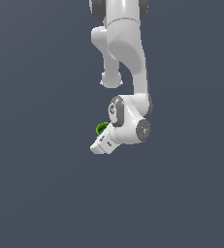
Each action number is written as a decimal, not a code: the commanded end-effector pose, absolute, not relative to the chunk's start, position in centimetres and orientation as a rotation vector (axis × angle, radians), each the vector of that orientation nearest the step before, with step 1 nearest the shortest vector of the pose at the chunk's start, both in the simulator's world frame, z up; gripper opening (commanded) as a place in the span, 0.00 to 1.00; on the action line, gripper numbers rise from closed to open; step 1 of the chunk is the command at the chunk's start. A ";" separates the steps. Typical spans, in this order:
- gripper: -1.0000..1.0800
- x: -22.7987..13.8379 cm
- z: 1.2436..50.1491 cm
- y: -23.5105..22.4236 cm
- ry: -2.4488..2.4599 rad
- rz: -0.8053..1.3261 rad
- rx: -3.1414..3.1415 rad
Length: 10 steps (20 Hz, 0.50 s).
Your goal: Pick up the object and move it to a goal position.
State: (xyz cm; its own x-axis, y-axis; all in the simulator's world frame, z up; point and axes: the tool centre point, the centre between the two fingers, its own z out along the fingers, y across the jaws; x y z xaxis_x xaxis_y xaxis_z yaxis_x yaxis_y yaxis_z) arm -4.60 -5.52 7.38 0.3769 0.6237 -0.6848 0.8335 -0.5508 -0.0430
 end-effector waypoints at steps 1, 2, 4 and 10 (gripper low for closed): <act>0.00 -4.3 7.8 -4.9 1.256 -0.920 2.339; 0.00 -4.2 8.0 -4.6 1.244 -0.904 2.343; 0.00 -3.9 8.4 -3.9 1.217 -0.867 2.350; 0.00 -3.0 9.8 -1.3 1.114 -0.727 2.372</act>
